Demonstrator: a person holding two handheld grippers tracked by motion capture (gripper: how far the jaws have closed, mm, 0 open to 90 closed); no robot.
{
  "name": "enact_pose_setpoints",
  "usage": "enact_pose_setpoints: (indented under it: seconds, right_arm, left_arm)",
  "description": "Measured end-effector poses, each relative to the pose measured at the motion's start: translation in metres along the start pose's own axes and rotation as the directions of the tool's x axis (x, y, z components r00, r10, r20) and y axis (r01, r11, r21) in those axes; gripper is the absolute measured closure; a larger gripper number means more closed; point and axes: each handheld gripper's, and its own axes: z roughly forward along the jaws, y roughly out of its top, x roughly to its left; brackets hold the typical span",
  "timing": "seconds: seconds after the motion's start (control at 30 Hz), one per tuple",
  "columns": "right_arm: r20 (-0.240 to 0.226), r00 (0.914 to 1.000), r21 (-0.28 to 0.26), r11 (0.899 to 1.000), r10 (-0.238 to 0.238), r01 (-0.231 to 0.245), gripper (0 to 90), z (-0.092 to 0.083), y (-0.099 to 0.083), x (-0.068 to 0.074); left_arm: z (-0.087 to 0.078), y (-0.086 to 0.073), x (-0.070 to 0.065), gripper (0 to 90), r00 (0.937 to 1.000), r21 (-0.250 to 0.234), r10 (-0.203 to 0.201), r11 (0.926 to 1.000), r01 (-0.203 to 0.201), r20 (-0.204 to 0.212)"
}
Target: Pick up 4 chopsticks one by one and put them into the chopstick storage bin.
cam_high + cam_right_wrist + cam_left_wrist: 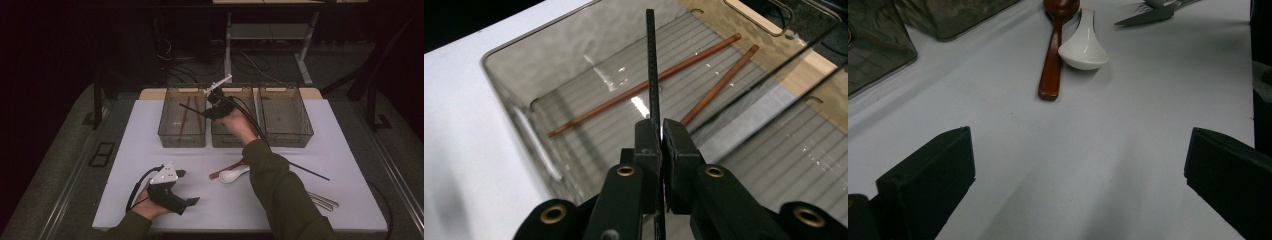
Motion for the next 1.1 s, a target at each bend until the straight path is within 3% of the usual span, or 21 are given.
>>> enact_pose_setpoints:
  seconds: [0.37, 0.67, 0.77, 1.1]
  right_arm:
    - [0.034, 0.9994, 0.051, 0.999, 0.01, -0.012, 85.7, 0.035, 0.026, 0.006]
    - [0.048, 0.9988, 0.084, 0.996, 0.011, -0.015, 84.3, 0.053, 0.038, 0.012]
    - [0.03, 0.9993, 0.059, 0.998, 0.022, -0.024, 74.6, 0.051, 0.039, 0.013]
    - [-0.003, 0.9996, 0.001, 1.0, 0.028, -0.028, 58.0, 0.029, 0.038, 0.011]
  left_arm:
    - [-0.002, 0.0, -0.001, 0.0, 1.0, -0.005, 0.001, 1.0, -0.001, 0.003]
    - [-0.002, 0.0, -0.001, 0.0, 1.0, -0.014, 0.004, 0.9999, -0.004, 0.0]
    - [-0.002, 0.0, -0.001, 0.0, 1.0, -0.015, 0.002, 0.9999, -0.002, 0.002]
    - [-0.001, 0.0, -0.001, 0.0, 1.0, -0.011, 0.002, 0.9999, -0.002, 0.0]
